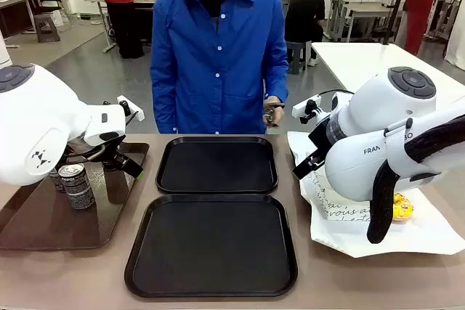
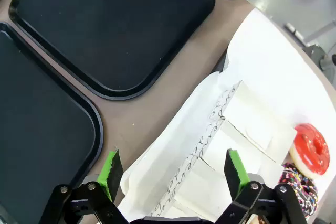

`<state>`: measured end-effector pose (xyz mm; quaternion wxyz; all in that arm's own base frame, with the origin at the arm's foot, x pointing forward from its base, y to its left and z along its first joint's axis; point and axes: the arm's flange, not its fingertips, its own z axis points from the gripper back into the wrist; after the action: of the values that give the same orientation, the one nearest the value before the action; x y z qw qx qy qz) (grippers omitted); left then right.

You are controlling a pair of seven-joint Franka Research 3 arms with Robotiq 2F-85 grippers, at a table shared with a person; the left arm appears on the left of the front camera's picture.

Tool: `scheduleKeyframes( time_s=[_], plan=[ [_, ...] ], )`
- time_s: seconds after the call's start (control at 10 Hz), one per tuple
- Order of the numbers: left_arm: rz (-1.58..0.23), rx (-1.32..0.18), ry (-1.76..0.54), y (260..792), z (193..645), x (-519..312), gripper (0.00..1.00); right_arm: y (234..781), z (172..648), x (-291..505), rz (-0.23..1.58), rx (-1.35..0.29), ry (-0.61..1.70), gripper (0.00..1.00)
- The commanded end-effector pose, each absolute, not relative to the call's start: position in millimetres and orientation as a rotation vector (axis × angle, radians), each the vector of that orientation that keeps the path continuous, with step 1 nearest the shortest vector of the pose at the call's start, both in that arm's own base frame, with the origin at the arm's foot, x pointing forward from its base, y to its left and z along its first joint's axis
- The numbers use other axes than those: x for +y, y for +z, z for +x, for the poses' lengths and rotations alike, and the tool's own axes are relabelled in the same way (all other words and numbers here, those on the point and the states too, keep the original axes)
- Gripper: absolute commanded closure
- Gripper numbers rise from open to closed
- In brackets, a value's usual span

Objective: Set up donuts and drinks on trays.
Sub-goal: Pick up one Pepsi coke and place it on the Flat Tray.

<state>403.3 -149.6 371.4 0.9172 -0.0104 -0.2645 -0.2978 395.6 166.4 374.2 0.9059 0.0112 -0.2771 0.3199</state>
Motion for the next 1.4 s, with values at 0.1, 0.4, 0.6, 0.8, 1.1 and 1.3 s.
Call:
scheduleKeyframes(
  time_s=[0.1, 0.4, 0.6, 0.8, 1.1, 1.3],
  plan=[
    [-0.021, -0.544, -0.613, 371, 403, -150, 0.0, 374, 396, 166, 0.023, -0.572, 0.661, 0.0],
    [-0.021, -0.544, -0.613, 371, 403, -150, 0.0, 374, 396, 166, 0.023, -0.572, 0.661, 0.0],
    [-0.021, -0.544, -0.613, 371, 403, -150, 0.0, 374, 396, 166, 0.023, -0.572, 0.661, 0.0],
    [-0.021, -0.544, -0.613, 371, 403, -150, 0.0, 374, 396, 166, 0.023, -0.572, 0.661, 0.0],
    [-0.021, -0.544, -0.613, 371, 403, -150, 0.0, 374, 396, 166, 0.023, -0.572, 0.661, 0.0],
    [0.034, -0.538, -0.669, 386, 360, -152, 0.0, 384, 361, 157, -0.069, -0.59, 0.744, 0.0]
  ],
)
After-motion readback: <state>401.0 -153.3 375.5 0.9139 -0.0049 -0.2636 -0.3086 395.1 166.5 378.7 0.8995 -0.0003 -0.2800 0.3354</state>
